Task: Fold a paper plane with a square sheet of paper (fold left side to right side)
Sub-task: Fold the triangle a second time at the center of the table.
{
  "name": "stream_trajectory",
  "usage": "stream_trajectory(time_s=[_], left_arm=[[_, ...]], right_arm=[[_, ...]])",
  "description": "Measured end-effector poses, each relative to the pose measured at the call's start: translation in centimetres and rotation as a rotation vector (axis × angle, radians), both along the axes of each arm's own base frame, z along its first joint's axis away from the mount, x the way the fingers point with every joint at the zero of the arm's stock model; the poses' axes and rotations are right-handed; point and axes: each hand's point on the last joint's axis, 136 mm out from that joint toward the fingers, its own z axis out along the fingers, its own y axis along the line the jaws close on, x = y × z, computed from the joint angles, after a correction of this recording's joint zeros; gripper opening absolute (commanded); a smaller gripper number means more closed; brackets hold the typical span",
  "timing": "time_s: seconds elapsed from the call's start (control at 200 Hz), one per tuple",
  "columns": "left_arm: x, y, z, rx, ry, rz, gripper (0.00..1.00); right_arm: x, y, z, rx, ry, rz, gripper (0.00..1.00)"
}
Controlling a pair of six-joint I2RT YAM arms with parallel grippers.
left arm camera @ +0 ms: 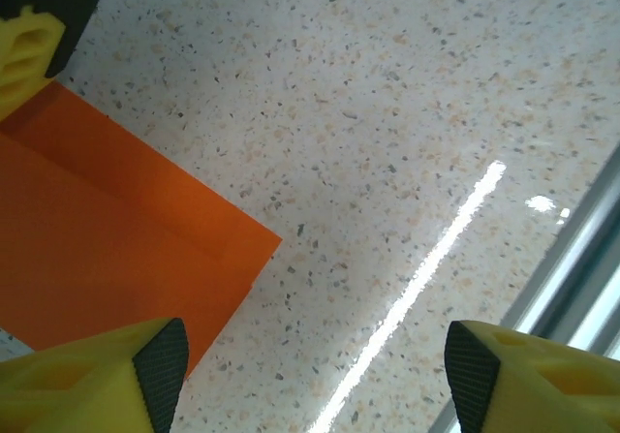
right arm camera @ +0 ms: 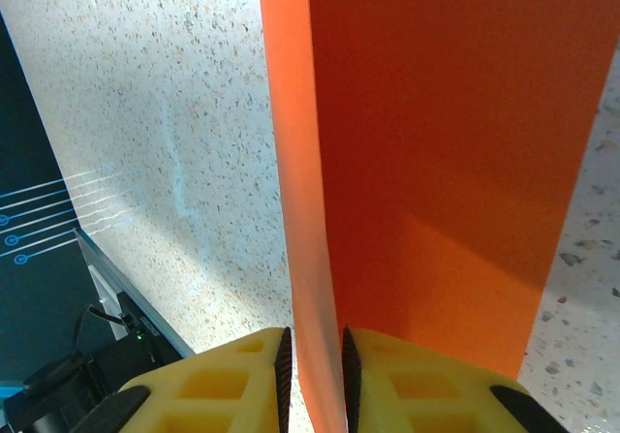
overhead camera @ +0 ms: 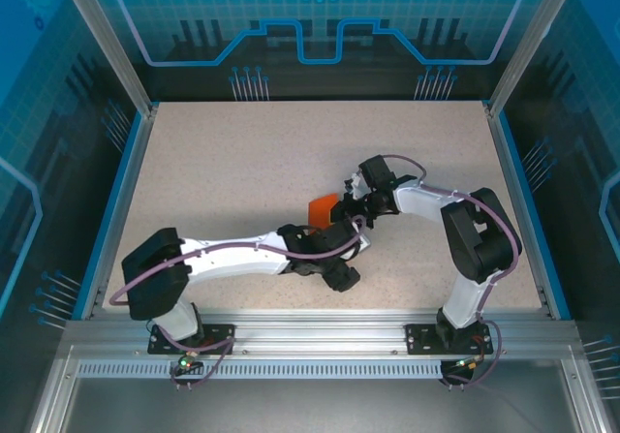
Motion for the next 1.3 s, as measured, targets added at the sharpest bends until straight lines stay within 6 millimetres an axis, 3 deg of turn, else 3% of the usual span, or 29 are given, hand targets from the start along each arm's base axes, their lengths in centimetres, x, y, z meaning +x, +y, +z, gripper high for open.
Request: stream_trajectory(time_s=[0.335, 0.46, 0.86, 1.13, 1.3], left_arm=[[1.8, -0.5, -2.4, 0.162, -0.096, 0.069, 0.76], [2.0, 0.2, -3.3, 0.211, -0.115, 0.097, 0.72], [2.8, 0.9, -3.2, 0.235, -0.158, 0.145, 0.25], [2.8, 1.0, -2.9, 0.217, -0.148, 0.146, 0.04], [2.9, 1.9, -2.3, 0.162, -0.099, 0.180, 0.00]], right_arm=[[0.0, 0.1, 0.0, 0.000, 0.010, -0.009, 0.23], [-0.2, 0.3, 0.0, 0.000, 0.012, -0.005, 0.23], [-0.3, 0.3, -0.1, -0.003, 0.011, -0.003, 0.23], [-0.5, -0.1, -0.4, -0.029, 0.023, -0.007, 0.23], [-0.6, -0.2, -0.5, -0.037, 0.026, -0.006, 0.25]])
